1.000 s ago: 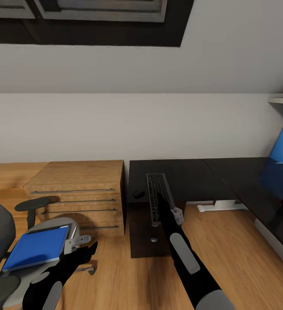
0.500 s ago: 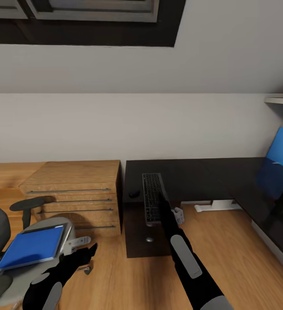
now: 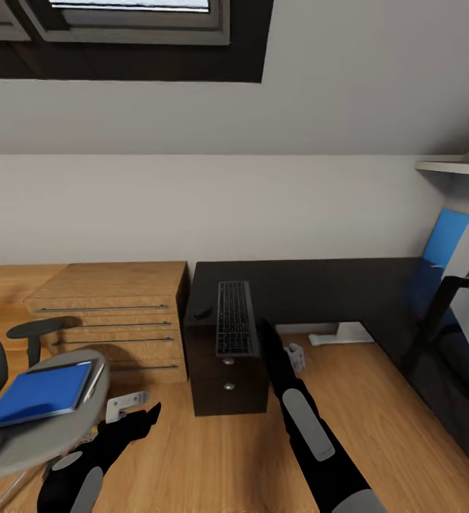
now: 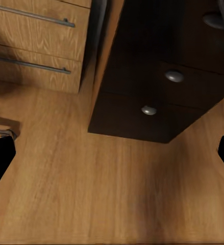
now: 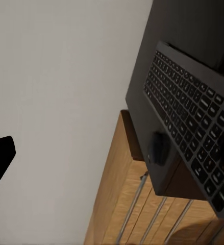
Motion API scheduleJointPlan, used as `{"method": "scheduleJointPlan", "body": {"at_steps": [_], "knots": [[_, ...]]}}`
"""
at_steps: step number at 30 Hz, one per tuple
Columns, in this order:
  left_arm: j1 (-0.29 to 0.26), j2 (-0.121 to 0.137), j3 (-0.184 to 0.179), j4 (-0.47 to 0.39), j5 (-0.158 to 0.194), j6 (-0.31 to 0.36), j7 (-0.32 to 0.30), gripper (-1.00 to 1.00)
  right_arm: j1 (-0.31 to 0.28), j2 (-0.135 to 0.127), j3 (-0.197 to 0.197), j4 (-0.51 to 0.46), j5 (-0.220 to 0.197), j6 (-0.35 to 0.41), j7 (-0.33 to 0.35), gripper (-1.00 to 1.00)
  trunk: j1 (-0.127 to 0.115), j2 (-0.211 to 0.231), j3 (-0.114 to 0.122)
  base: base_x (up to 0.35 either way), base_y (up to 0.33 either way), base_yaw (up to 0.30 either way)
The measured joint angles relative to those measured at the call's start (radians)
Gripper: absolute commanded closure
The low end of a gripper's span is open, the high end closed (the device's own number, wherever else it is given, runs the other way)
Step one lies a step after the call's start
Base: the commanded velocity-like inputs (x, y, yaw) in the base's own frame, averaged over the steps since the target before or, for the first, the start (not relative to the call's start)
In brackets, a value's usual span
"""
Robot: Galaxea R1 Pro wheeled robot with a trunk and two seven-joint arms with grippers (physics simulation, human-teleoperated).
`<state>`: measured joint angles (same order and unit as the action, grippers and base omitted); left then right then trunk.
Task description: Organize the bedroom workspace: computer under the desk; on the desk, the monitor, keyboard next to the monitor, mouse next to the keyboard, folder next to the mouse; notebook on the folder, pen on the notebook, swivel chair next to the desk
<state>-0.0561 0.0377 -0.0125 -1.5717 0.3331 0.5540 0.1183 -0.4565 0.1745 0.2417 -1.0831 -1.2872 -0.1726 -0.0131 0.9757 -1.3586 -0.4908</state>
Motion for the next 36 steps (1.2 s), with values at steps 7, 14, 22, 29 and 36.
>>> {"method": "scheduleJointPlan", "body": {"at_steps": [7,14,22,29,36], "knots": [[0.000,0.000,0.000,0.001,0.000,0.000,0.000,-1.00,0.000,0.000,0.001,0.001,0.001,-0.001,0.001,-1.00,0.000,0.000,0.000,-0.237,-0.216,0.181],[0.000,0.000,0.000,0.001,0.000,0.000,0.000,-1.00,0.000,0.000,0.001,0.002,0.001,-0.001,0.001,-1.00,0.000,0.000,0.001,-0.243,-0.212,0.251],[0.000,0.000,0.000,0.001,-0.001,0.000,0.000,-1.00,0.000,0.000,0.001,0.002,0.000,-0.001,0.002,-1.00,0.000,0.000,0.002,-0.249,-0.207,0.099],[0.000,0.000,0.000,0.000,-0.002,0.000,0.000,-1.00,0.000,0.000,0.000,0.002,0.000,0.000,0.001,-1.00,0.000,0.000,0.002,-0.280,-0.161,0.007],[0.000,0.000,0.000,0.000,-0.001,0.000,0.000,-1.00,0.000,0.000,0.000,0.001,0.000,0.001,0.000,-1.00,0.000,0.000,0.002,-0.297,-0.127,0.001]]}}
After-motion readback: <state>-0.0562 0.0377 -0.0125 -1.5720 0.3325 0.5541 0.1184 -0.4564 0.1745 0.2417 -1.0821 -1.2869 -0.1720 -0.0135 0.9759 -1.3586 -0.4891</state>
